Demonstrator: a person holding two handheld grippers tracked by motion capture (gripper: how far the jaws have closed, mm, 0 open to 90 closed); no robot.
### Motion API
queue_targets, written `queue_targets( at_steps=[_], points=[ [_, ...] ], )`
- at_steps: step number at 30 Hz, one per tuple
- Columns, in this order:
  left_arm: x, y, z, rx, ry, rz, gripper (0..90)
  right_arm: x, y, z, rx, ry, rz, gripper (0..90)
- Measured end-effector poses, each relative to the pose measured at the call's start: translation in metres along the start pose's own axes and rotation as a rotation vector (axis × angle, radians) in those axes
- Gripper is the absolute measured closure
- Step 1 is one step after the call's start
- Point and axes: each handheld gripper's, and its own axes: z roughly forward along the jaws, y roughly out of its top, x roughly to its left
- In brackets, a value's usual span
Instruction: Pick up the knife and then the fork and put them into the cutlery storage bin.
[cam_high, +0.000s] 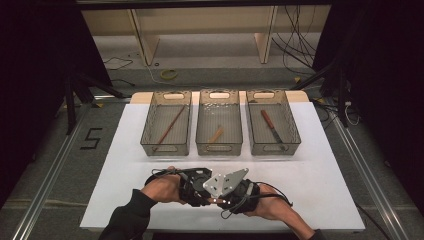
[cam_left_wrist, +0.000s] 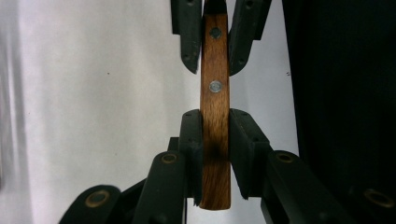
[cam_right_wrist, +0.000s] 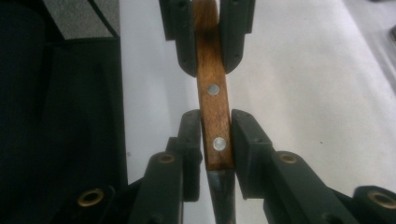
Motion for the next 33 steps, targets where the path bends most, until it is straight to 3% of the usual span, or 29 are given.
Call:
queue_targets(
  at_steps=[9, 13, 15, 20, 29, 33],
  points=[
    [0.000, -0.001, 0.001, -0.015, -0.002, 0.012, 73.9, 0.001, -0.001, 0.000, 0.001, 0.013, -0.029, 77.8],
    [0.003, -0.005, -0.004, -0.073, 0.006, -0.041, 63.8, -0.002, -0.003, -0.001, 0.000, -0.007, -0.029, 77.9],
    [0.006, -0.008, -0.008, -0.106, 0.030, -0.081, 52.7, -0.005, -0.005, -0.003, 0.000, -0.016, -0.021, 77.9],
    [0.013, -0.019, -0.014, -0.189, 0.079, -0.192, 37.4, -0.011, -0.010, -0.009, 0.011, -0.043, 0.008, 78.0],
    [0.021, -0.045, -0.023, -0.344, 0.203, -0.387, 26.3, -0.034, -0.023, -0.026, -0.004, -0.114, 0.086, 77.9],
    [0.021, -0.061, -0.023, -0.415, 0.225, -0.474, 25.7, -0.046, -0.029, -0.038, -0.028, -0.157, 0.134, 77.9]
  ],
)
